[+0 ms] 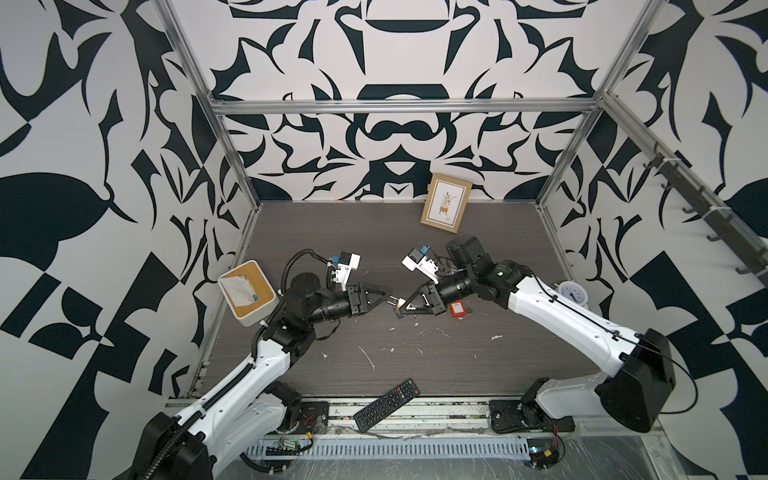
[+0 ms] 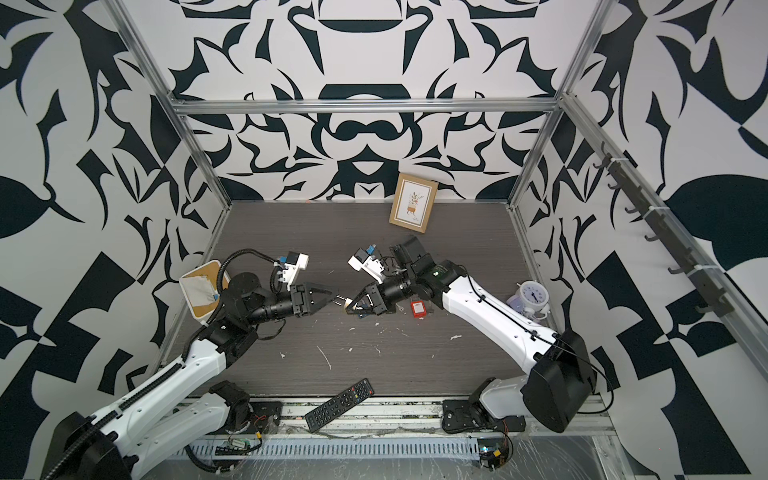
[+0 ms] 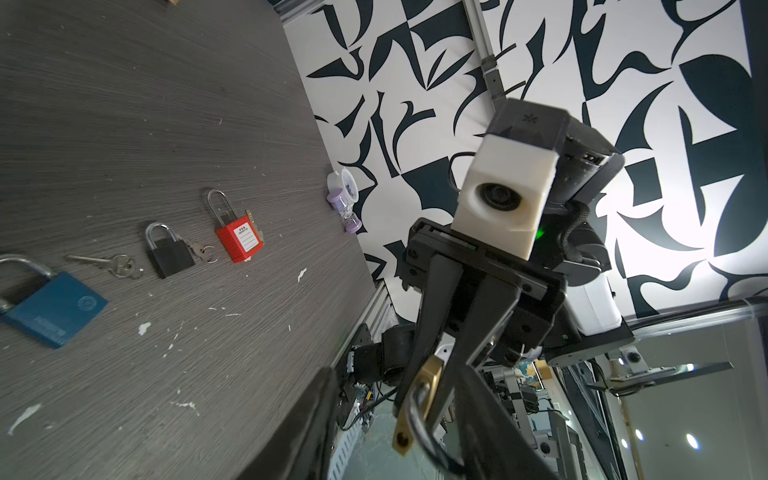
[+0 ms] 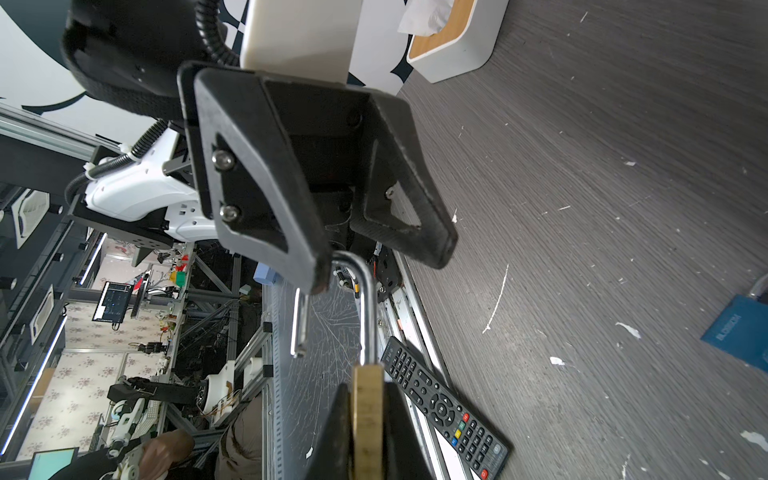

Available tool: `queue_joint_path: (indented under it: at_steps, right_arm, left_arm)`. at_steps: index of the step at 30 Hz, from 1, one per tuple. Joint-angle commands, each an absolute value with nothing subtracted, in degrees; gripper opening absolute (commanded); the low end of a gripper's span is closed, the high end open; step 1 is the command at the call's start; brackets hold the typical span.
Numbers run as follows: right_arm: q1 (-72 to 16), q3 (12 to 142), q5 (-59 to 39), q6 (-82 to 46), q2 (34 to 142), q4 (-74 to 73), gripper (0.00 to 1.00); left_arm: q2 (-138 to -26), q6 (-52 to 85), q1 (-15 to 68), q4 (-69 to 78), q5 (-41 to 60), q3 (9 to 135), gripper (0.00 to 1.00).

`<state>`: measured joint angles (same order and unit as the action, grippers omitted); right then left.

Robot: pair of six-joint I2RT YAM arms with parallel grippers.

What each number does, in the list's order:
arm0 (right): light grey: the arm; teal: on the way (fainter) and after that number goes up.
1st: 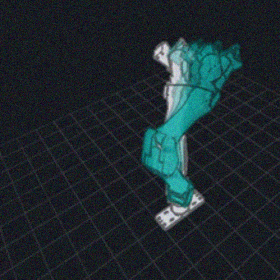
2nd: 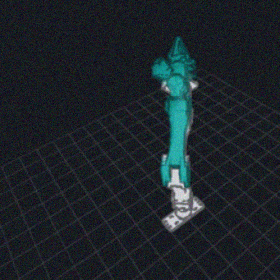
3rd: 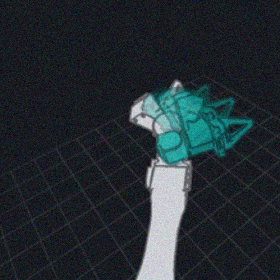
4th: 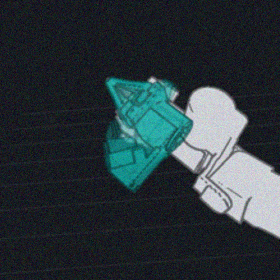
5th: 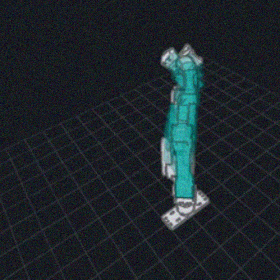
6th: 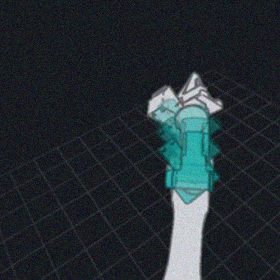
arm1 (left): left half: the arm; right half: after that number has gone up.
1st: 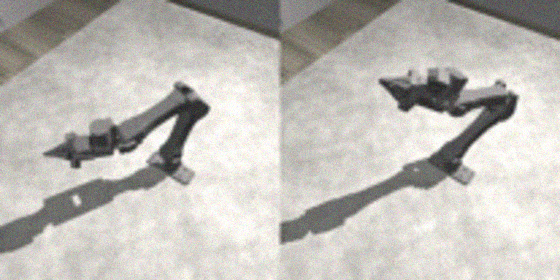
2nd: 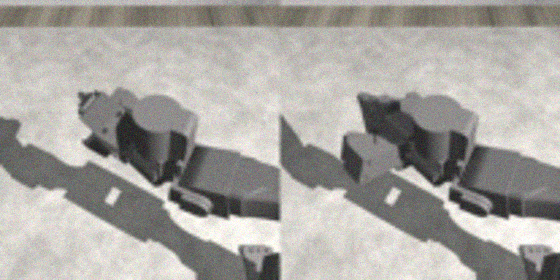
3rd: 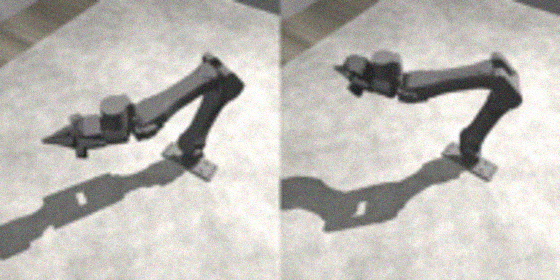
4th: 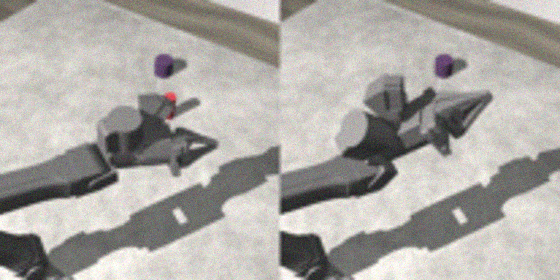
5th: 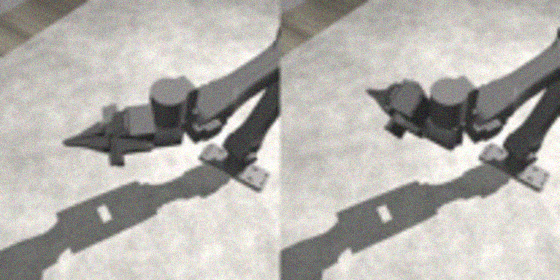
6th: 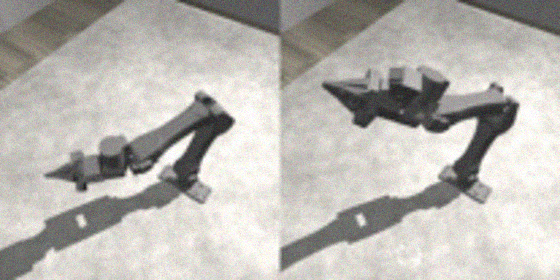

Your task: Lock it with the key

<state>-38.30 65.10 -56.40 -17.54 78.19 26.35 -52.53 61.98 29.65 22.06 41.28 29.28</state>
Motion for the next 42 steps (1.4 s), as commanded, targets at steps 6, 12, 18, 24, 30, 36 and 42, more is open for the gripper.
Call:
queue_joint_path:
  at_steps: [6,12,18,24,30,36,42]
  right_arm:
    - [-38.4,67.7,-55.7,-17.7,77.8,23.3,0.00]
    - [-38.4,67.6,-56.8,-18.7,78.7,21.9,0.00]
    - [-38.3,67.0,-57.5,-20.4,78.8,19.7,0.00]
    - [-36.4,65.3,-63.1,-26.8,79.4,12.8,0.00]
    - [-35.8,64.5,-67.6,-28.0,80.4,10.8,0.00]
    - [-35.8,63.9,-68.8,-27.6,79.7,11.1,0.00]
    - [-35.8,63.4,-69.2,-27.3,79.1,11.3,0.00]
  left_arm:
    - [-51.0,62.5,29.9,23.9,43.4,30.1,0.36]
    - [-49.6,62.1,29.8,22.3,43.3,29.6,0.39]
    - [-49.6,61.9,29.9,22.4,44.3,29.0,0.39]
    - [-47.7,62.4,29.9,22.7,43.5,27.7,0.34]
    - [-46.0,62.1,29.8,21.5,42.5,27.9,0.32]
    - [-46.6,62.1,29.9,21.5,42.2,28.3,0.31]
    - [-48.0,62.4,29.8,22.5,41.9,28.3,0.25]
